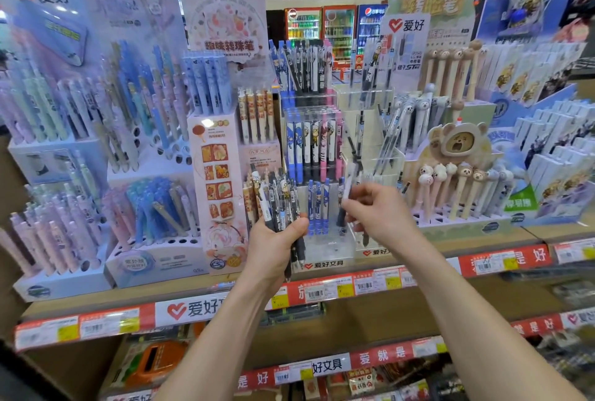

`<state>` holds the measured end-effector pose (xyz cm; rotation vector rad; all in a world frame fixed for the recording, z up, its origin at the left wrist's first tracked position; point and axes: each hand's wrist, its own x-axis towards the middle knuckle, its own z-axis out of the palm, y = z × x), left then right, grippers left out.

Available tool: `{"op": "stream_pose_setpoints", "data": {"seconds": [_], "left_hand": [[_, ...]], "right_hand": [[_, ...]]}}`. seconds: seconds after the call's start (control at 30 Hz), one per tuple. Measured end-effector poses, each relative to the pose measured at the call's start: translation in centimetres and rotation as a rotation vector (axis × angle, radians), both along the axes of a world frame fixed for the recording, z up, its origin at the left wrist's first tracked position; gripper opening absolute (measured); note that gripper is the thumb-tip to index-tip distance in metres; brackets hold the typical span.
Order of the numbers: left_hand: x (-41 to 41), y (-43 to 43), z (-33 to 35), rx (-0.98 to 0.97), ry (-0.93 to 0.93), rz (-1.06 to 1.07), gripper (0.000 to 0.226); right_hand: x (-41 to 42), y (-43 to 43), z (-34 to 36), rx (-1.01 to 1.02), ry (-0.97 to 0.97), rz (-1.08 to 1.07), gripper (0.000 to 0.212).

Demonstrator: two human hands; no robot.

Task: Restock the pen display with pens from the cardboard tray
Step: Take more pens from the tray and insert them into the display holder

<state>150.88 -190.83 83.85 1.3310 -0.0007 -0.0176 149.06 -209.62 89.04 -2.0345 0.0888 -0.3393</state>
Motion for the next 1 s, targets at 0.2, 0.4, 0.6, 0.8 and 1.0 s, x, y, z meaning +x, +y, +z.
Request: {"op": "stream_pose_setpoints", "data": {"seconds": [0.2,0.4,0.6,0.8,1.0], "left_hand": [[-0.2,0.1,-0.1,0.015,-0.009,-0.008,0.027],[-0.6,0.3,0.0,0.012,-0.017,-0.027,0.018],[-0.8,0.7,0.1,0.003,-0.017,-0.037,0.024],[-0.9,0.8,0.1,0.007,-0.019,-0.038,0.023],[-0.9,1.0,0.0,0.001,-0.017,-0.073,0.022]], "right_hand": [[1.8,-0.5,-1.2,-0.147,-0.047,-0.154,0.003],[2.0,0.3,-2.6,-0.289,-0.018,-0.232,0.009],[2.1,0.7,-4.0,-0.417,0.005,-0.291,0.014],[2.2,1.7,-5.6,-0.431,0.023,-0.304,0.016],[0.8,1.5,-4.6,-0.406,-0.044,-0.352,0.02]]}}
